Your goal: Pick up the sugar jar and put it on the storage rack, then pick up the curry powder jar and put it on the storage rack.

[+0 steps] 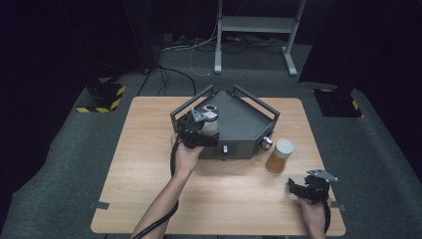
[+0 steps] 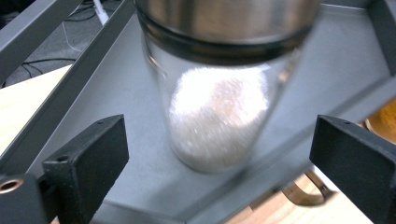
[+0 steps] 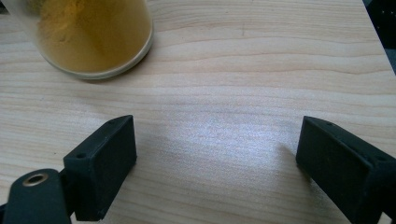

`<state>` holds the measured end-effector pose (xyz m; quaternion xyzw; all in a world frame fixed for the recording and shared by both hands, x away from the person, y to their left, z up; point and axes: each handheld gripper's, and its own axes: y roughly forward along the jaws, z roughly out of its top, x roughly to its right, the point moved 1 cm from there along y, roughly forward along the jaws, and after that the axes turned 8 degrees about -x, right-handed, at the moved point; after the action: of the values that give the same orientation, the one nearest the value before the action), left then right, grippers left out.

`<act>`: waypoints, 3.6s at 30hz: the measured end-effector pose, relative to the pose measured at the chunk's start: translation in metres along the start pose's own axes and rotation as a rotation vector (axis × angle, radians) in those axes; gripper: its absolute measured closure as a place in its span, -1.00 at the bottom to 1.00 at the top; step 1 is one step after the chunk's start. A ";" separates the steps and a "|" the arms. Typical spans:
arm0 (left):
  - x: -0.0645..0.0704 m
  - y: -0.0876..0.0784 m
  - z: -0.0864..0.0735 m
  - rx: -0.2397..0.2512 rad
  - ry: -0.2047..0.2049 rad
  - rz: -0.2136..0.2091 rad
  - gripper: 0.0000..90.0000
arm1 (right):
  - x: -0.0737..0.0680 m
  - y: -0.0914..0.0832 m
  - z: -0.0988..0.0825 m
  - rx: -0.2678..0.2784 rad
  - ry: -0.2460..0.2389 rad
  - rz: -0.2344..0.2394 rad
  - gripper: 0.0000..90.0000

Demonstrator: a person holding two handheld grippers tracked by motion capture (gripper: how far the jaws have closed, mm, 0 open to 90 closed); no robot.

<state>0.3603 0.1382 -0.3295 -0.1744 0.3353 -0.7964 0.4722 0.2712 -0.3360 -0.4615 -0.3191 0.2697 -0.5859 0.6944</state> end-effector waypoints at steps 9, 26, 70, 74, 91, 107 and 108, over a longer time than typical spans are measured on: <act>0.010 -0.014 -0.025 0.005 0.041 -0.015 -0.89 | 0.000 0.000 0.000 0.000 0.000 0.000 -0.74; 0.016 -0.010 -0.080 -0.032 0.047 -0.048 -0.88 | 0.000 0.000 0.000 0.000 -0.001 -0.001 -0.74; 0.022 0.045 -0.137 -0.125 -0.034 -0.001 -0.92 | -0.002 0.000 0.000 -0.002 -0.005 -0.006 -0.76; 0.022 0.045 -0.137 -0.125 -0.035 0.000 -0.92 | -0.002 0.000 0.000 -0.002 -0.005 -0.006 -0.76; 0.022 0.045 -0.137 -0.125 -0.034 0.000 -0.92 | 0.000 0.000 0.001 -0.003 -0.006 0.000 -0.77; 0.022 0.045 -0.137 -0.125 -0.035 0.000 -0.92 | -0.001 0.000 0.001 -0.003 -0.006 0.000 -0.77; 0.022 0.045 -0.137 -0.125 -0.034 0.000 -0.92 | 0.000 0.000 0.001 -0.003 -0.007 0.000 -0.77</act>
<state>0.2967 0.1543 -0.4594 -0.2173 0.3763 -0.7707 0.4660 0.2719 -0.3354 -0.4614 -0.3221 0.2683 -0.5844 0.6948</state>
